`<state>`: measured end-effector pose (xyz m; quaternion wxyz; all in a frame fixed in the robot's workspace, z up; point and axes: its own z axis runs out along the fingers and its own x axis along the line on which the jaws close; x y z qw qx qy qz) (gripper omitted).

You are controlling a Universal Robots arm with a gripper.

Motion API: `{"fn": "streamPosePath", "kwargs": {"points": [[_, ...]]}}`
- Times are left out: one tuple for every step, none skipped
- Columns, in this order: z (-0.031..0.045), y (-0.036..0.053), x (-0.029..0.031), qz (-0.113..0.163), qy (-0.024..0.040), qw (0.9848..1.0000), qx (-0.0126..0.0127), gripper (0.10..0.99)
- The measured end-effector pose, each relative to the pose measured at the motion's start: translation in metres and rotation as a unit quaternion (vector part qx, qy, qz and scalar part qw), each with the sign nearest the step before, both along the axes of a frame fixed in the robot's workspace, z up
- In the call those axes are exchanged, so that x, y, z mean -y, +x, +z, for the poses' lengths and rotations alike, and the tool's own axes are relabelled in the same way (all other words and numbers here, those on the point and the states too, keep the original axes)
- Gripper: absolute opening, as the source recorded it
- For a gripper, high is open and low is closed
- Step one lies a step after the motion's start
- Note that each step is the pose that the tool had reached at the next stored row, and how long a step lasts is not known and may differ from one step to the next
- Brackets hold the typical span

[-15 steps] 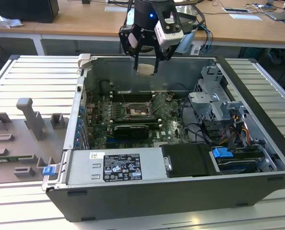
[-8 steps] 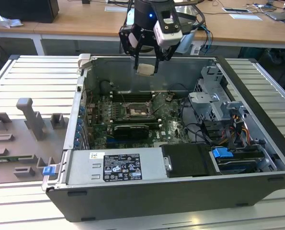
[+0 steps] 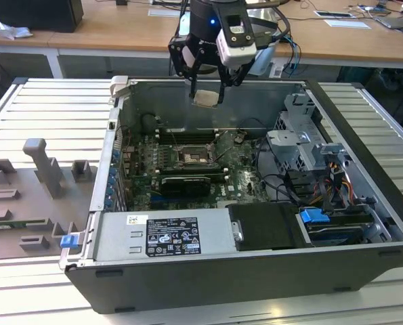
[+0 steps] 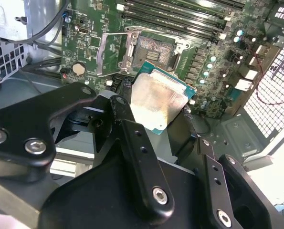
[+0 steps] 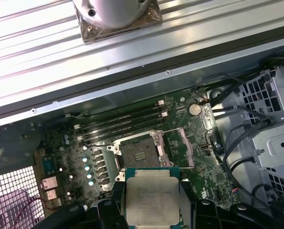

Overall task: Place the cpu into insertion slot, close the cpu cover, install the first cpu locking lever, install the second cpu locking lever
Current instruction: 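Place the cpu into insertion slot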

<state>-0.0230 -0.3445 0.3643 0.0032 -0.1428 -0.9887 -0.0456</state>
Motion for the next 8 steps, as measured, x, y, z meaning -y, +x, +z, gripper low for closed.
{"fn": "streamPosePath", "kwargs": {"points": [[0.0,0.0,0.0,-0.002,0.0,1.0,0.0,0.541],[0.0,0.0,0.0,-0.004,0.0,1.0,0.0,0.541],[0.0,0.0,0.0,-0.005,0.0,1.0,0.0,0.541],[0.0,0.0,0.0,-0.007,0.0,1.0,0.0,0.541],[0.0,0.0,0.0,-0.009,0.0,1.0,0.0,0.541],[0.0,0.0,0.0,-0.012,0.0,0.9999,0.0,0.541],[0.0,0.0,0.0,-0.013,0.0,0.9999,0.0,0.541],[0.0,0.0,0.0,-0.014,0.0,0.9999,0.0,0.541]]}}
